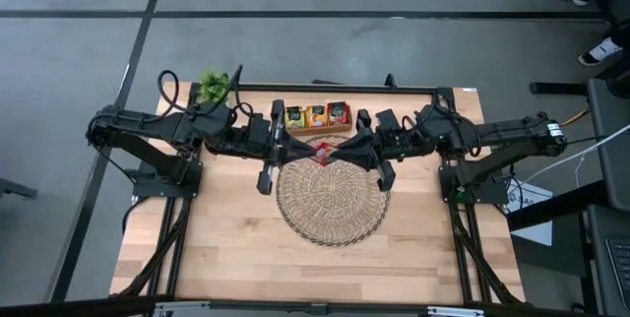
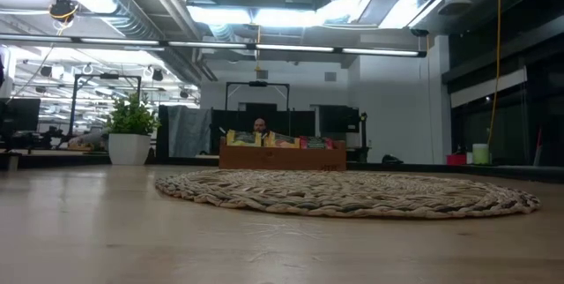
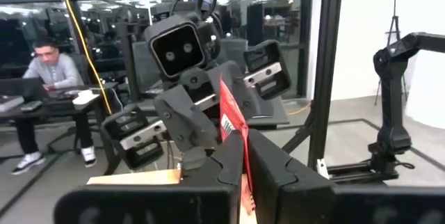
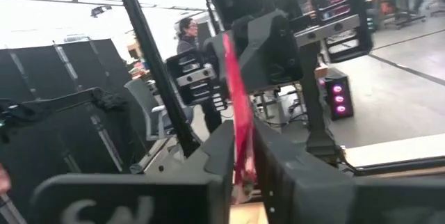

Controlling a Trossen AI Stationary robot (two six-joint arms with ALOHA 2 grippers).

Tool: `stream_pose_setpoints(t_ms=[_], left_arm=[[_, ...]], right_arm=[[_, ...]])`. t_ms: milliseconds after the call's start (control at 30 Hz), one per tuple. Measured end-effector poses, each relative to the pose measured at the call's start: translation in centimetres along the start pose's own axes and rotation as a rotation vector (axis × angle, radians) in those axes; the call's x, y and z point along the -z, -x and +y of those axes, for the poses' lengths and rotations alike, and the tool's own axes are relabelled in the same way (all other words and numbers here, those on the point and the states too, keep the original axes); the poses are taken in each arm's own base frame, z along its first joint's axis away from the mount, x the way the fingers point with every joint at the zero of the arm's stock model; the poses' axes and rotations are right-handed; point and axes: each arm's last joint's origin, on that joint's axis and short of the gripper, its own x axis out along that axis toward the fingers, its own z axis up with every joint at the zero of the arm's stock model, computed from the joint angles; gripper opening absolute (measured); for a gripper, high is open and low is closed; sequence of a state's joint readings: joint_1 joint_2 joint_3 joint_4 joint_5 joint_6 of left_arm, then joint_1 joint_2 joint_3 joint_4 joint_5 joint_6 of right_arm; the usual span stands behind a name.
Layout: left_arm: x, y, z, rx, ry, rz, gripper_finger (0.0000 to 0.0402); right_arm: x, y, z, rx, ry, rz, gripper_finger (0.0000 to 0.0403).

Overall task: Pick & Place Tea
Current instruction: Put the red tea bag into the right of the wooden organizer

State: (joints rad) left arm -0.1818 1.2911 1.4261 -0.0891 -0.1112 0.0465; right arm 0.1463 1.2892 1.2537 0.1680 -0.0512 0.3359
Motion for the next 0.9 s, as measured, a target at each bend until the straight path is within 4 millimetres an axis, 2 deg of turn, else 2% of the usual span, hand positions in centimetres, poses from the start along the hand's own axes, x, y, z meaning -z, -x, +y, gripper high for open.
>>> stream_pose_setpoints(t_ms=[133,300,467,900], left_arm=[[-0.6,0.8,0.2,-0.024,-0.017,-0.024,0.0006],[-1.9,2.1,0.4,-0.044,-0.055,-0.094,0.0005],[-3.4,2.8,0.6,-0.065,-0.117,-0.229,0.0004],[-2.6,-0.7,1.2,-0.053,-0.163,-0.347,0.0004]], right_arm=[[-0.3,0.3,0.3,-0.056,0.001,0.000,0.0092],[-1.7,1.7,0.8,-0.074,0.020,-0.049,0.0124],[-2.3,2.2,0.9,-0.017,0.095,-0.091,0.0141],[-1.8,1.5,0.5,0.057,0.159,-0.095,0.0196]])
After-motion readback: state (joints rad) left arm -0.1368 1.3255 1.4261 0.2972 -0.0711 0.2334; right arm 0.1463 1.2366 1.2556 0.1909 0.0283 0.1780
